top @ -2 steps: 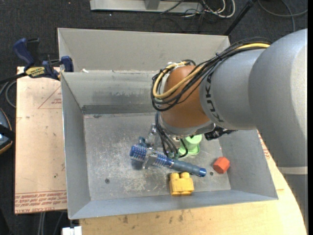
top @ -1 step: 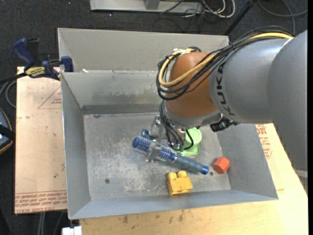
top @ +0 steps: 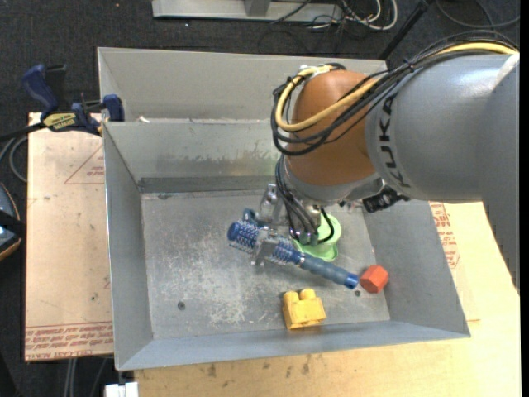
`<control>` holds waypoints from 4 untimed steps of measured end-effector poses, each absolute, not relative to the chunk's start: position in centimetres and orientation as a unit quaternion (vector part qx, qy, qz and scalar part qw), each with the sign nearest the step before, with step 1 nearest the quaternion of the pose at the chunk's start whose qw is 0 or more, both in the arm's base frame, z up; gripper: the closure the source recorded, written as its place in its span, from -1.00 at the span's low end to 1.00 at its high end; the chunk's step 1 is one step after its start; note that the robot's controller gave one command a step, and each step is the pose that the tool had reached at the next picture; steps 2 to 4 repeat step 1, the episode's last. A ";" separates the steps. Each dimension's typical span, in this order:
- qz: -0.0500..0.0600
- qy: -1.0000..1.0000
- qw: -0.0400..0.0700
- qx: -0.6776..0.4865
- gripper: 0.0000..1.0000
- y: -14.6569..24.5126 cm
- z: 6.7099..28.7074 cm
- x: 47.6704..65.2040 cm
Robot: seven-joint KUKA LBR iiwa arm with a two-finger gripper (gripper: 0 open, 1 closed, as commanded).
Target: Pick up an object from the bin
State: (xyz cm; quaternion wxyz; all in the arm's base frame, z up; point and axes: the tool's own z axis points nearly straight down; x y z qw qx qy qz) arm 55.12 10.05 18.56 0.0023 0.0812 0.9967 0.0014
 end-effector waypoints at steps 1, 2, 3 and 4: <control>0.001 0.997 0.001 0.081 1.00 10.1 18.9 55.1; 0.001 0.997 0.001 0.081 1.00 10.1 18.9 55.1; 0.001 0.997 0.001 0.081 1.00 10.1 18.9 55.1; 0.001 0.997 0.001 0.081 1.00 10.1 18.9 55.1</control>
Offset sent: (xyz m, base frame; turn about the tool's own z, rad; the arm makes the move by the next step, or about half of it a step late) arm 0.0001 -0.0001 0.0043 0.0000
